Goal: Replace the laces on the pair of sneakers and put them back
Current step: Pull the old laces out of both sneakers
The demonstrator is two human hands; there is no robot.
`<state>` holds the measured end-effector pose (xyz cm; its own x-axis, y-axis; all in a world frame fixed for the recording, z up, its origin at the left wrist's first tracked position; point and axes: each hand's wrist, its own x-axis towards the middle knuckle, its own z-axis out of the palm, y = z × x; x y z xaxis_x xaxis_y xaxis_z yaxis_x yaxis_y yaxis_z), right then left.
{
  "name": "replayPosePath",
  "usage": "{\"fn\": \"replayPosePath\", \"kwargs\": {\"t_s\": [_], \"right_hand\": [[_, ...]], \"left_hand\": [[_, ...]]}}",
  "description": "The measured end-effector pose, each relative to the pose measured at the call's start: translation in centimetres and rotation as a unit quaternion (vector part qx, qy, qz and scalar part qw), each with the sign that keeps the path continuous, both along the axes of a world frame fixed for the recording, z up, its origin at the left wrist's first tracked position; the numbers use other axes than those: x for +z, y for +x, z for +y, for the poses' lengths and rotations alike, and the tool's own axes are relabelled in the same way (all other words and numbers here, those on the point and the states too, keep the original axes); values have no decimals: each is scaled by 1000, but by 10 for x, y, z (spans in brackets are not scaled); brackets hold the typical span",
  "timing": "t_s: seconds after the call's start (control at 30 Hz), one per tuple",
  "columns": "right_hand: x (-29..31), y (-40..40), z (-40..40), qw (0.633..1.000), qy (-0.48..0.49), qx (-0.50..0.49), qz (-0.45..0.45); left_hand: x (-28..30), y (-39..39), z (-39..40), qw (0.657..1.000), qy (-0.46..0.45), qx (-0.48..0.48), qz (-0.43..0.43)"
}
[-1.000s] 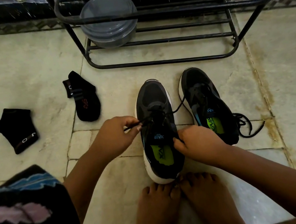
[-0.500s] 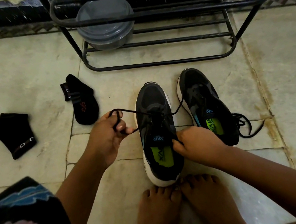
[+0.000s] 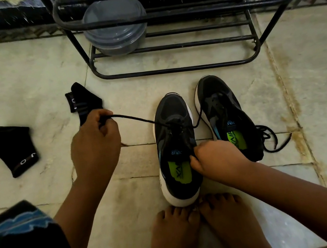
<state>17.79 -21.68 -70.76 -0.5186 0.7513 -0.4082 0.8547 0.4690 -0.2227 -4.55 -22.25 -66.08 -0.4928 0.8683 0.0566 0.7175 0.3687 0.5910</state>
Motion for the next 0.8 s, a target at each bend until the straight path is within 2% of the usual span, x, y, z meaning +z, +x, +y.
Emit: {"fn": "replayPosePath", "kwargs": {"t_s": [0.07, 0.13, 0.37, 0.47, 0.67, 0.8], "right_hand": [[0, 1, 1, 1000, -3, 1, -8], [1, 0, 1, 1000, 1, 3, -15], [18, -6, 8, 999, 33, -14, -36], [22, -7, 15, 997, 67, -35, 2], [13, 3, 15, 988, 65, -125, 67], [12, 2, 11, 988, 54, -126, 73]], "left_hand": [[-7, -1, -1, 998, -38, -37, 43], [-16, 8, -6, 993, -89, -67, 44], [-56, 52, -27, 972, -116, -203, 34], [-66, 54, -34, 971, -115, -208, 42], [-72, 48, -44, 982, -114, -146, -45], [-74, 45, -49, 981, -114, -143, -67]]}}
